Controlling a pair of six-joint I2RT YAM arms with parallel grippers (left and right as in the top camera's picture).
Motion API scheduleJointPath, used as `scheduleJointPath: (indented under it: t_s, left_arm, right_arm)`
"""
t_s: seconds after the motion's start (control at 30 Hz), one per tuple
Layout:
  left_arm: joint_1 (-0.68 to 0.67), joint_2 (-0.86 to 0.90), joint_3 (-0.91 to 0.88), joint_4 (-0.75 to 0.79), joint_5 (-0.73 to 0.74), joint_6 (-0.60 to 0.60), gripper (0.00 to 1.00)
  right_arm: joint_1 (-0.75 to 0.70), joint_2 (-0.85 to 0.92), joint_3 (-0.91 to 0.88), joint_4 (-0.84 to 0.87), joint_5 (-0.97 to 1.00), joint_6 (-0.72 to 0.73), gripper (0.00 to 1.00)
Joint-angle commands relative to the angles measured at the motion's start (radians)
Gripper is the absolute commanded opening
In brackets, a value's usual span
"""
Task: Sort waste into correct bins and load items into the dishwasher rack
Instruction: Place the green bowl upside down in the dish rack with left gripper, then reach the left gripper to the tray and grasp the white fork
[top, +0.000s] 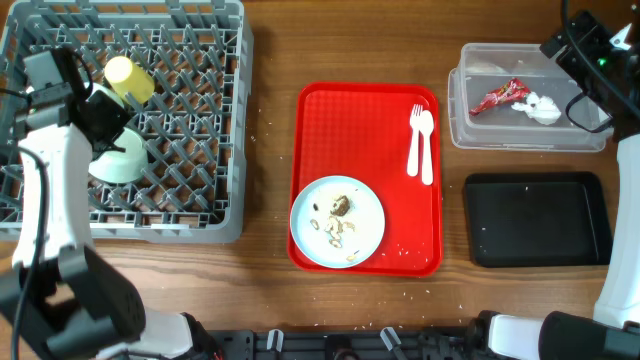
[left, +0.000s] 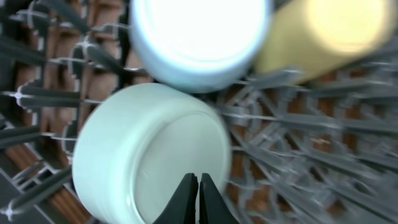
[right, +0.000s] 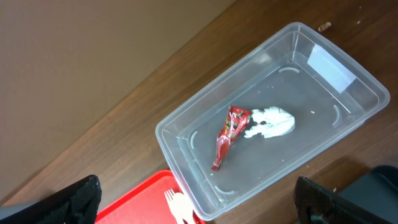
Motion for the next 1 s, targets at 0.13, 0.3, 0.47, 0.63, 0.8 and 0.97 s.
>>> scheduleJointPath:
  t_s: [0.13,0.3,0.47,0.63,0.8,0.97]
  left_arm:
    - [0.1,0.105,0.008,-0.076,-0.125,-0.101,0.04]
    - [0.232,-0.044,0.008,-0.158,-0.005,-0.163,0.04]
    - [0.19,-0.312,0.008,-0.157,0.314,-0.16,0.06]
    - [0.154,-0.423,0.008,-0.181,0.428,-0.16,1.0]
    - [0.022,-0.417,0.008,-0.184,0.632,-0.108,1.0]
    - [-0.472,-0.364,0.008,-0.011,0.438,0.08,1.0]
  right_arm:
    - [-0.003,-0.005,0.003,0.001,0.016,0.006,1.0]
    - [-0.003,-0.005,0.003,0.001,0.016,0.006,1.0]
    - [-0.003,-0.005,0.003,0.001,0.016,0.006,1.0]
    - [-0.003,-0.005,0.003,0.001,0.016,0.006,1.0]
    - [-0.003,-0.005,0.003,0.001,-0.026,0.027,1.0]
    - [0.015,-0.004,0.001,-0.064,-0.397,0.144,0.98]
